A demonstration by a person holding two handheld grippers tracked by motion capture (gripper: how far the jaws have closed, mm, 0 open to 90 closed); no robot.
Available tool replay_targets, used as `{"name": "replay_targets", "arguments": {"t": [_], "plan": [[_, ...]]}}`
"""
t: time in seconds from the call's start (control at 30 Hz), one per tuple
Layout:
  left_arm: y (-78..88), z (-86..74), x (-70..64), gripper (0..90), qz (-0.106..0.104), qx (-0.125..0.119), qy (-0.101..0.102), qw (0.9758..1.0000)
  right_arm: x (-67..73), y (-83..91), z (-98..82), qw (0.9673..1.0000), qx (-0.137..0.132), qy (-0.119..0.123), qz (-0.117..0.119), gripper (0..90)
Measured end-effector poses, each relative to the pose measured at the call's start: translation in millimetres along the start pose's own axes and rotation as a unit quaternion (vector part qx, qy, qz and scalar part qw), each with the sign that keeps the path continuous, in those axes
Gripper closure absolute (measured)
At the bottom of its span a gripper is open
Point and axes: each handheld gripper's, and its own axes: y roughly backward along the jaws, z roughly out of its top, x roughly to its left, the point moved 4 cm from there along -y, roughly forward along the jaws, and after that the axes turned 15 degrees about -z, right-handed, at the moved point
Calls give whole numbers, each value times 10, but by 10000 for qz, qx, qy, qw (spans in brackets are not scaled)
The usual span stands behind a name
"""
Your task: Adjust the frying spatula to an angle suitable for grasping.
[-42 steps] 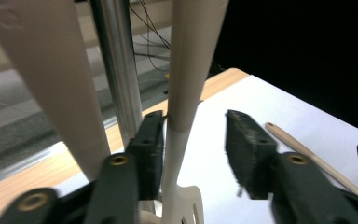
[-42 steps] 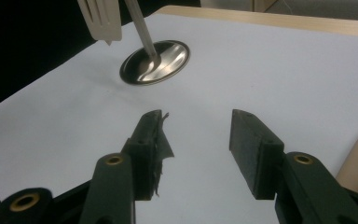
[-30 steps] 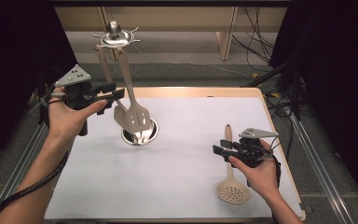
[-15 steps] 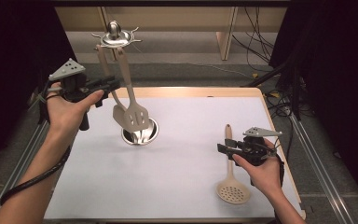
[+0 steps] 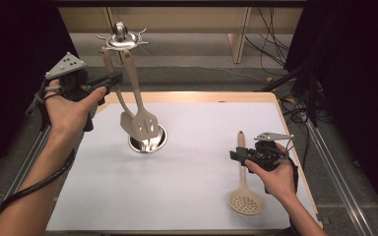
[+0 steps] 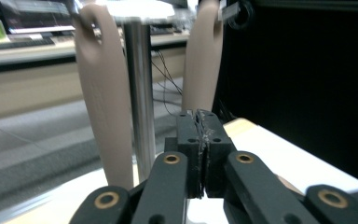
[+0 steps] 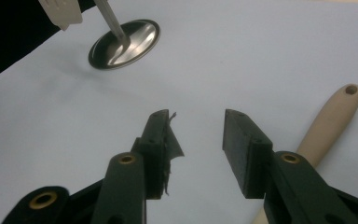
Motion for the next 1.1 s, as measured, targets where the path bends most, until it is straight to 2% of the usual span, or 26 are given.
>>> {"name": "replay_targets", "arguments": {"t": [0.1, 0.13, 0.17, 0.2, 0.27, 0.3, 0.37, 0.47, 0.5, 0.57, 0.6, 0.67, 0.73, 0.77, 0.8, 0.87, 0.9, 0.93, 0.97, 1.0, 1.07, 1.1], "plan": [[-6, 97, -2, 886, 47, -129, -40, 9999, -9, 19, -20, 10000, 15, -5, -29, 643], [-9, 135, 5, 886, 91, -162, -61, 9998, 25, 29, -33, 9997, 45, -225, 19, 644], [-12, 158, 13, 887, 111, -198, -79, 9997, 0, 39, -39, 9999, 39, -108, -76, 645], [-9, 180, 16, 888, 210, -210, -28, 9996, -8, 30, -39, 10000, 3, -62, 23, 645], [-21, 226, 48, 889, 250, -247, -78, 9994, -20, 48, -41, 9999, -12, -47, -95, 646], [-23, 243, 65, 889, 277, -256, -72, 9993, -12, 54, -43, 10000, 18, -87, -40, 646], [-25, 265, 99, 889, 322, -279, -62, 9991, -10, 55, -43, 9999, 33, -91, -91, 646], [-17, 280, 147, 890, 385, -302, -103, 9987, -1, 65, -42, 9999, 35, -93, -87, 646], [-2, 273, 157, 891, 475, -287, -57, 9984, -6, 67, -40, 9999, 27, -55, -122, 646], [6, 267, 175, 891, 464, -322, 6, 9984, -5, 73, -43, 9998, 75, -73, -143, 646], [5, 261, 166, 891, 458, -331, 101, 9984, -6, 71, -44, 9998, 76, -71, -140, 645], [5, 264, 162, 891, 489, -323, 106, 9982, 17, 74, -54, 9997, 140, -177, -115, 645], [4, 260, 168, 892, 531, -315, 64, 9981, -1, 68, -56, 9999, 82, -61, -128, 645], [10, 264, 184, 892, 582, -316, -28, 9978, -16, 68, -53, 9999, 38, 30, -162, 645], [12, 263, 189, 892, 590, -329, -17, 9977, -18, 76, -53, 9998, 39, 32, -190, 645], [18, 261, 203, 892, 596, -348, -5, 9976, -24, 77, -52, 9998, 26, 23, -187, 645], [21, 261, 212, 893, 620, -346, -11, 9975, 2, 86, -58, 9997, 106, -159, -126, 645], [25, 261, 223, 893, 635, -340, -3, 9974, -29, 78, -50, 9999, 1, -12, -163, 645], [29, 262, 237, 893, 645, -339, -12, 9973, -34, 79, -50, 9998, 0, -8, -176, 645], [31, 263, 246, 893, 661, -340, 1, 9972, -10, 80, -55, 9998, 31, -173, -138, 645], [34, 266, 262, 893, 681, -339, -2, 9971, -19, 87, -58, 9997, 105, -178, -162, 645], [31, 262, 257, 893, 678, -342, 96, 9971, -25, 89, -58, 9996, 125, -180, -174, 645]]}}
